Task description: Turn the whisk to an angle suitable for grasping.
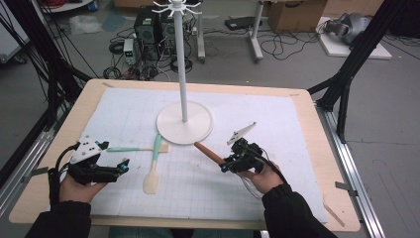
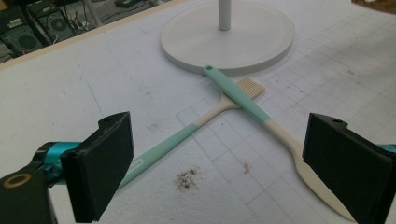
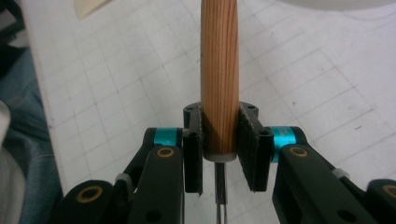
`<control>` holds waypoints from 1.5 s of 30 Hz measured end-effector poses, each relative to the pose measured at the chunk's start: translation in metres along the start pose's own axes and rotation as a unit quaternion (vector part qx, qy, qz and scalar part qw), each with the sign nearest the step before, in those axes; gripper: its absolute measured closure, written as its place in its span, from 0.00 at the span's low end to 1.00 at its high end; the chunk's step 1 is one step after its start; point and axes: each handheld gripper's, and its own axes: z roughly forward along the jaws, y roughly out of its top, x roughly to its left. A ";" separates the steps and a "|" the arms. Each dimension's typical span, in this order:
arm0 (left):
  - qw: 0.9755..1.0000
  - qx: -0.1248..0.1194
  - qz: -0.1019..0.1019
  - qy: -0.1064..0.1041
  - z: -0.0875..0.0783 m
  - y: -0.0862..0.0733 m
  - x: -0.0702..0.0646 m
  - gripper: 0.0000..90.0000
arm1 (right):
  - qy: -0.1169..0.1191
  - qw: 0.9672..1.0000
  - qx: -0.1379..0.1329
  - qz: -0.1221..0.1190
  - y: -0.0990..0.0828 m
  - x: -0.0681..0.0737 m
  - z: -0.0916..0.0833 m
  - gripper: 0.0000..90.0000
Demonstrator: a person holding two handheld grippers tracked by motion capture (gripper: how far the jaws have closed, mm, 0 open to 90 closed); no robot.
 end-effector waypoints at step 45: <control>1.000 0.000 -0.001 0.002 0.000 -0.001 0.002 0.10 | 0.034 0.981 -0.192 -0.020 0.032 -0.007 -0.048 0.81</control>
